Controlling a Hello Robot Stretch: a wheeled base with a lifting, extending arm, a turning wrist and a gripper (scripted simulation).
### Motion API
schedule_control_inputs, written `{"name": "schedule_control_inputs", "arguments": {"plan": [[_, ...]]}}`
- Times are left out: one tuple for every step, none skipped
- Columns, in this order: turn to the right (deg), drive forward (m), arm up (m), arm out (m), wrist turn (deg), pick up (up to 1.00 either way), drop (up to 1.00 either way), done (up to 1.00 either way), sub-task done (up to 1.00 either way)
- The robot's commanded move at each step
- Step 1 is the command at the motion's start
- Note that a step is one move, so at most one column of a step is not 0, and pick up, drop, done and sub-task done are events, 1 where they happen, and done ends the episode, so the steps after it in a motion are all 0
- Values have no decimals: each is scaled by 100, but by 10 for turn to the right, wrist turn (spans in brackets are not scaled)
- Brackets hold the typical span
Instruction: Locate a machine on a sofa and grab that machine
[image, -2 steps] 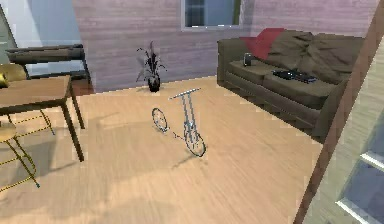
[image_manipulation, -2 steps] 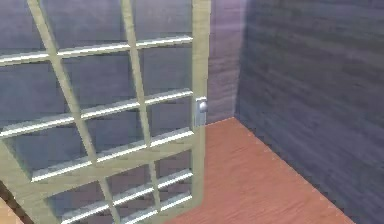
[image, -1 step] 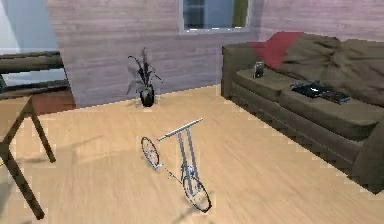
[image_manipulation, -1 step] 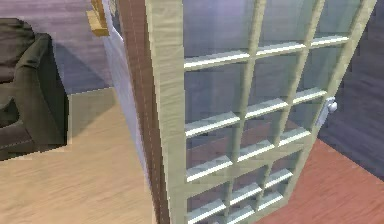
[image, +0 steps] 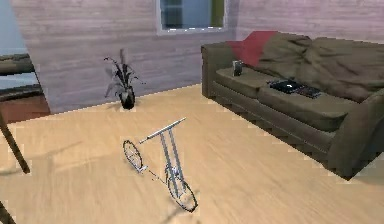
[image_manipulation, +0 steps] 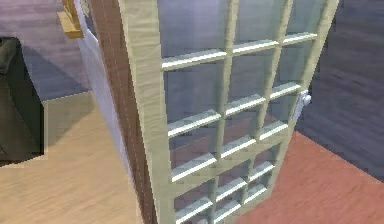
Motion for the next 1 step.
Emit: {"name": "schedule_control_inputs", "arguments": {"plan": [[0,50,0,0,0,0,0,0,0]]}}
